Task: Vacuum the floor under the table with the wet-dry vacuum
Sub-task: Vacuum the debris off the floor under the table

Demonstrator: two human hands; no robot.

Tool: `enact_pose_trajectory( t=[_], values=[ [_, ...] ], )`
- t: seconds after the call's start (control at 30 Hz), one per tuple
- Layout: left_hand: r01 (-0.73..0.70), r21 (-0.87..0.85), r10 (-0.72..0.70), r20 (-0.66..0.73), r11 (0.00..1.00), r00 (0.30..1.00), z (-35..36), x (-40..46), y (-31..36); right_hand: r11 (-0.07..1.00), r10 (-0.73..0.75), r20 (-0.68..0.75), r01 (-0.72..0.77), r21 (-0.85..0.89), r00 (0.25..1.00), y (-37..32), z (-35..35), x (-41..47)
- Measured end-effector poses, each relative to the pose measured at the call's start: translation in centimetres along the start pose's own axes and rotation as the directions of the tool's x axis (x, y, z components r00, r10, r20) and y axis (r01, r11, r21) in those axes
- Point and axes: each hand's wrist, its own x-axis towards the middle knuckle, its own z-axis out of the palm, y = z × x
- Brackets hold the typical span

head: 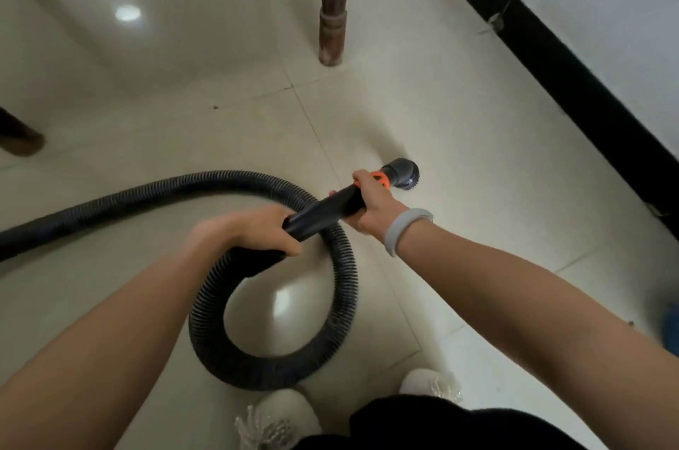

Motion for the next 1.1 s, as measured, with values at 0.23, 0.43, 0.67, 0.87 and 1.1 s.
enact_pose_trajectory(
  t=[0.23,0.43,0.67,0.87,1.1],
  values=[
    [0.141,0.006,-0.142,0.038,0.99,0.989,0.3,-2.5,-0.1,0.992,0.092,0.145,-0.103,0.069,0.985,3.0,-1.3,-2.6],
    [0.131,0.02,-0.125,-0.188,0.991,0.974,0.7,-1.7,0.9,0.995,0.057,0.197,-0.04,-0.088,0.979,0.1,0.5,-1.2],
    [0.088,0.198,0.0,-0.407,0.976,0.914,1.5,0.5,5.1,0.978,-0.057,0.072,0.07,-0.195,0.996,-5.4,-0.4,0.3],
    [-0.054,-0.047,0.047,-0.139,0.997,0.989,4.5,1.4,3.2,0.906,-0.163,-0.002,0.148,-0.396,0.987,-2.9,-3.1,1.6],
    [-0.053,-0.467,0.03,-0.057,0.883,0.998,5.6,0.7,3.0,0.871,0.007,0.183,0.084,-0.484,0.983,-4.2,-0.7,2.0]
  ],
)
